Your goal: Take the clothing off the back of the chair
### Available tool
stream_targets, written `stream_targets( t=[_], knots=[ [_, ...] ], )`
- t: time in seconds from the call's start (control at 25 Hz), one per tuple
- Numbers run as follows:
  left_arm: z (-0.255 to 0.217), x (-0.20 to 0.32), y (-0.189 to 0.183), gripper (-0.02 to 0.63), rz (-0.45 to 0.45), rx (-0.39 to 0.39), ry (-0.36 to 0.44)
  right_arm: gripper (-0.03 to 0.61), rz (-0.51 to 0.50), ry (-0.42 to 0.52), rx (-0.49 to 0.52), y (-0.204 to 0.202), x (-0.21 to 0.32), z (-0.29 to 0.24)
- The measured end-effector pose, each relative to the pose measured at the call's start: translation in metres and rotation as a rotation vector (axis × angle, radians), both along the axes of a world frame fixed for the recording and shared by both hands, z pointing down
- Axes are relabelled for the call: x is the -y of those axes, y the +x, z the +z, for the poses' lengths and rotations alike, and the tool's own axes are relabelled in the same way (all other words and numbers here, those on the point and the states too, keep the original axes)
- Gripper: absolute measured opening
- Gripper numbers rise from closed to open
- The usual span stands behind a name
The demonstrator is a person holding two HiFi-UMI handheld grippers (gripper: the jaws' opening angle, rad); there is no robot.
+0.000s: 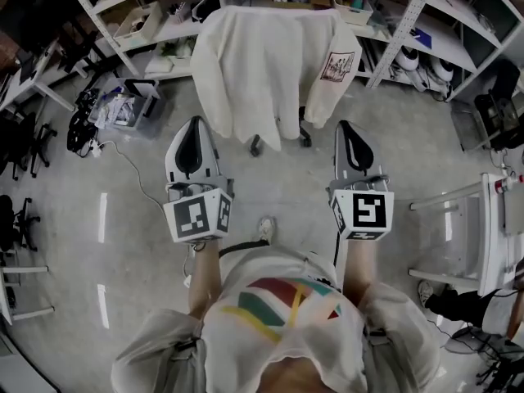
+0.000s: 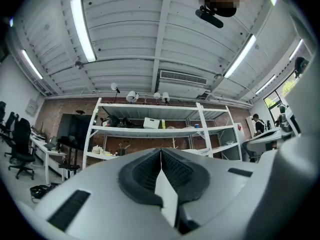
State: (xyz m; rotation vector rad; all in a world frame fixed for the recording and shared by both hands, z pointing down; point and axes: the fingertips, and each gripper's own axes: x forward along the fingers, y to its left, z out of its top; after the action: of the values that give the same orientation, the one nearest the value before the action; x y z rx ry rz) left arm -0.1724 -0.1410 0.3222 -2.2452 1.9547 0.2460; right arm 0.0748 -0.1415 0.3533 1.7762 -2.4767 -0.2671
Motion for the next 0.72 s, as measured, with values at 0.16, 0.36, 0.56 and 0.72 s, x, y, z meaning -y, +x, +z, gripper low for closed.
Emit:
stream_targets(
  t=[0.16,0.36,0.56,0.72],
  knots=[
    [-0.003,0.03,-0.024,0.015,0.025,-0.002,0.008,0.005,0.055,0.007,0.011,-0.014,0.027,-0.005],
    [0.002,0.064,-0.033,0.015,0.065,-0.033,-0.011,0.005,0.105,-0.018,-0.016,-0.019,0.047,0.001],
    [0.006,0.087,-0.018,0.015,0.089,-0.033,-0.015,0.005,0.144,-0.041,-0.026,-0.003,0.066,0.005],
    [0.004,0.105,-0.005,0.015,0.085,-0.034,-0.022,0.005,0.138,-0.044,-0.001,0.009,0.088,0.0]
  ],
)
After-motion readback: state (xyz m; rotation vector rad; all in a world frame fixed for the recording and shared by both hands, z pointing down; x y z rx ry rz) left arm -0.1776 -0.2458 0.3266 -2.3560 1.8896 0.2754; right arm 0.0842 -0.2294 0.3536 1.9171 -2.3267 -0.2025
